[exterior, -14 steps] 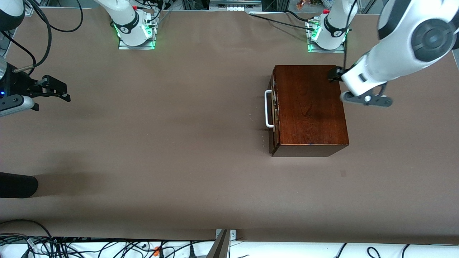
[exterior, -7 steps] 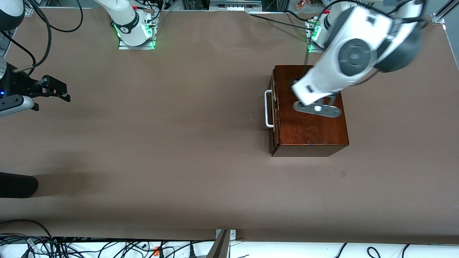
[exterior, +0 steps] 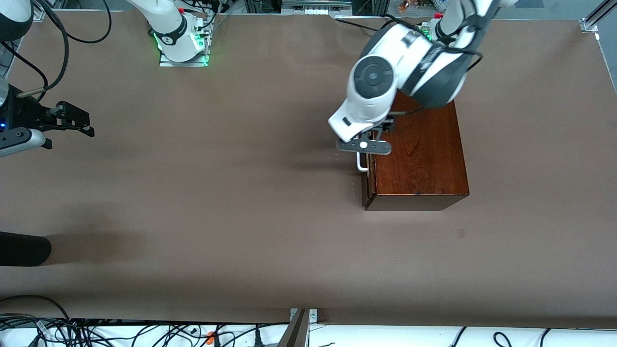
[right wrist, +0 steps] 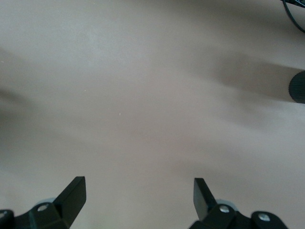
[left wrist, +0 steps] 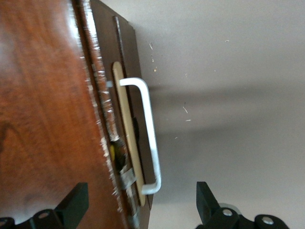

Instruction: Open drawer, take yellow block, close drawer

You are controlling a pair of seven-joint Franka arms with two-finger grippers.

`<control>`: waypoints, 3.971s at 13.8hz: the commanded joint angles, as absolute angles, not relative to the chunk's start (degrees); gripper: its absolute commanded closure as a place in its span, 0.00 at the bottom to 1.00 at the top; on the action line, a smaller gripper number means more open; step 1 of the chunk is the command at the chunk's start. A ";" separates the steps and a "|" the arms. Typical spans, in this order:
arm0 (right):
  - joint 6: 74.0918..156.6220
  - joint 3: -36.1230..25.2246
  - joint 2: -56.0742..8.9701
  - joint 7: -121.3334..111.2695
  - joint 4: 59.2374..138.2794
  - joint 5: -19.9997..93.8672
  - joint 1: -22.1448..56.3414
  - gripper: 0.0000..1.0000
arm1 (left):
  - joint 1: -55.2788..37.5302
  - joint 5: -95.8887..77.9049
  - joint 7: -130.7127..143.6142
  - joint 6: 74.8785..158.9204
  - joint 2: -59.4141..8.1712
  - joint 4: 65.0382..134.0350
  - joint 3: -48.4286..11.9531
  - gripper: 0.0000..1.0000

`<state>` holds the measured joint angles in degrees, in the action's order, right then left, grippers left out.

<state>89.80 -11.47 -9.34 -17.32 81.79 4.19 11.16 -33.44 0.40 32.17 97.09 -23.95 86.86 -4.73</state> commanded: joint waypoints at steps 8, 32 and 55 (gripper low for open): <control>90.00 -11.34 -9.05 -17.93 81.74 4.31 11.16 0.00 | -39.11 11.16 41.92 103.97 -28.39 90.17 -4.04 0.00; 90.00 -11.34 -9.14 -17.93 81.74 4.48 11.25 0.00 | -41.56 13.62 49.04 111.62 -33.83 91.14 -4.13 0.00; 88.15 -11.51 -9.05 -17.84 82.18 4.66 10.81 0.00 | -43.33 7.65 48.34 119.01 -32.62 88.15 -4.92 0.00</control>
